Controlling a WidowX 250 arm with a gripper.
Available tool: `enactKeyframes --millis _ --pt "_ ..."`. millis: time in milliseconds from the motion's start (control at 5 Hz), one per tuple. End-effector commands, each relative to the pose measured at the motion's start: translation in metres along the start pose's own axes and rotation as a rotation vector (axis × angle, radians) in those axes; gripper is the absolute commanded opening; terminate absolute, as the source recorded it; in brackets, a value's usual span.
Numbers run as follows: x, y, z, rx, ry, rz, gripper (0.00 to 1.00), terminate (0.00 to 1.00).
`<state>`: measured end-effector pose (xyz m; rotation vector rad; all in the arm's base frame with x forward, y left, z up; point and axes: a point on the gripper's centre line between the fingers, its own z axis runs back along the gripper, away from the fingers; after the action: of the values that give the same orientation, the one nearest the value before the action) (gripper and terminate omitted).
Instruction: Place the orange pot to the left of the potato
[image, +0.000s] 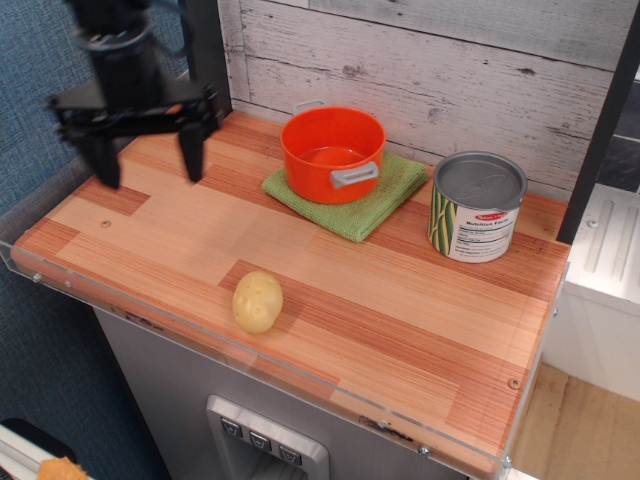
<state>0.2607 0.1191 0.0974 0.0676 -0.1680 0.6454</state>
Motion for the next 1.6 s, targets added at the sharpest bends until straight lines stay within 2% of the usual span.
enactKeyframes --millis 0,200,400,600,1000,1200,1400 --pt "0.042 -0.037 0.017 -0.091 -0.123 0.275 1.00 0.00" --pt "0.055 -0.055 0.000 -0.087 -0.112 0.287 1.00 0.00" --pt "0.062 -0.072 -0.012 -0.100 -0.076 0.281 1.00 0.00" --pt "0.060 -0.078 -0.032 -0.089 -0.007 0.257 1.00 0.00" --pt "0.055 -0.077 -0.051 -0.095 0.059 0.239 1.00 0.00" --pt "0.055 -0.075 -0.050 -0.090 0.046 0.240 0.00 0.00" --pt "0.056 -0.074 -0.046 -0.123 0.063 0.247 0.00 0.00"
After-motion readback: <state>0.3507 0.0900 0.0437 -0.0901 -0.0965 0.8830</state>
